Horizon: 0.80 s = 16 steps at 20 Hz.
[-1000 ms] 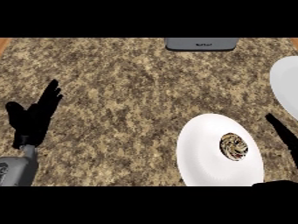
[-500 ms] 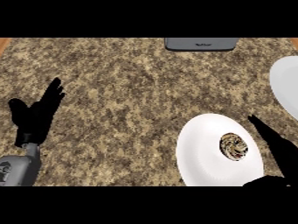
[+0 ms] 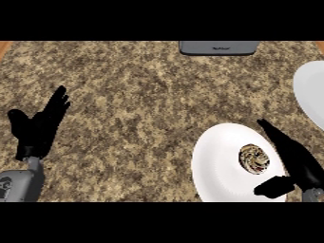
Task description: Pick the cupcake from the plate and place it in the plate
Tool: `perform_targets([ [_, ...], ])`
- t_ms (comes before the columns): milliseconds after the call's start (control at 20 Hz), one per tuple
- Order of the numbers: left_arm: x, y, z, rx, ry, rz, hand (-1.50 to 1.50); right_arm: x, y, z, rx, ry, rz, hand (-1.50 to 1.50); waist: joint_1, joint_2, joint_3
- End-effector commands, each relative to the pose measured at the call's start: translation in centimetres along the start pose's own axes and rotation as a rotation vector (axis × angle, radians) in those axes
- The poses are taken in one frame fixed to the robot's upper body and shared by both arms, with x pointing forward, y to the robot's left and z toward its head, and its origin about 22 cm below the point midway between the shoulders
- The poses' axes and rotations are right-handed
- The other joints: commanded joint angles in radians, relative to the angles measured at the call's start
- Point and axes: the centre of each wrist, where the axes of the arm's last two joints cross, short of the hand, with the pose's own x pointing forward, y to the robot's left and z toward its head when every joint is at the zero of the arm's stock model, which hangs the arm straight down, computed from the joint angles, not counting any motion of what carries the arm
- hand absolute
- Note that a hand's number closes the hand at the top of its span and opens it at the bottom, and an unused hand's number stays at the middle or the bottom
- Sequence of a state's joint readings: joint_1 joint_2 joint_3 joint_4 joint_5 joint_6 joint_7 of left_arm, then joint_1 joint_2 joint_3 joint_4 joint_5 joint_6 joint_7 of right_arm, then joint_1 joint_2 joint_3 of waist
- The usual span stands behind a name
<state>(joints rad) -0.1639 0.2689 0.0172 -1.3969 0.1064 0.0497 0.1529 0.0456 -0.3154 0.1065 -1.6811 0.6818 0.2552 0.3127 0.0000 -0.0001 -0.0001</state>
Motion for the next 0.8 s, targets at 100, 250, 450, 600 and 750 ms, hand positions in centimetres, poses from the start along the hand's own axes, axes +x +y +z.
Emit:
perform_targets([
  [100,-0.8,-1.3,-0.4,-0.004,-0.006,-0.013,0.0,-0.9,1.3,-1.8,0.002,0.019,0.022,-1.5,-0.001,0.0,0.0],
  [250,-0.6,0.1,0.5,0.005,0.006,0.004,0.0,-0.4,0.6,-2.2,0.044,0.038,0.059,-1.5,0.0,0.0,0.0],
  [450,1.1,-1.1,-1.0,0.014,-0.009,-0.013,0.0,-0.2,1.0,-3.0,0.135,-0.001,0.101,1.5,0.0,0.001,0.0],
  [600,-1.5,-0.5,1.1,-0.001,0.001,-0.013,0.0,-0.3,1.8,-3.3,0.146,-0.085,0.123,1.5,0.003,0.0,0.0],
  [750,0.6,0.3,-0.8,0.021,-0.011,-0.009,0.0,2.3,3.0,-3.3,0.117,-0.1,0.102,1.5,0.0,0.0,0.0],
])
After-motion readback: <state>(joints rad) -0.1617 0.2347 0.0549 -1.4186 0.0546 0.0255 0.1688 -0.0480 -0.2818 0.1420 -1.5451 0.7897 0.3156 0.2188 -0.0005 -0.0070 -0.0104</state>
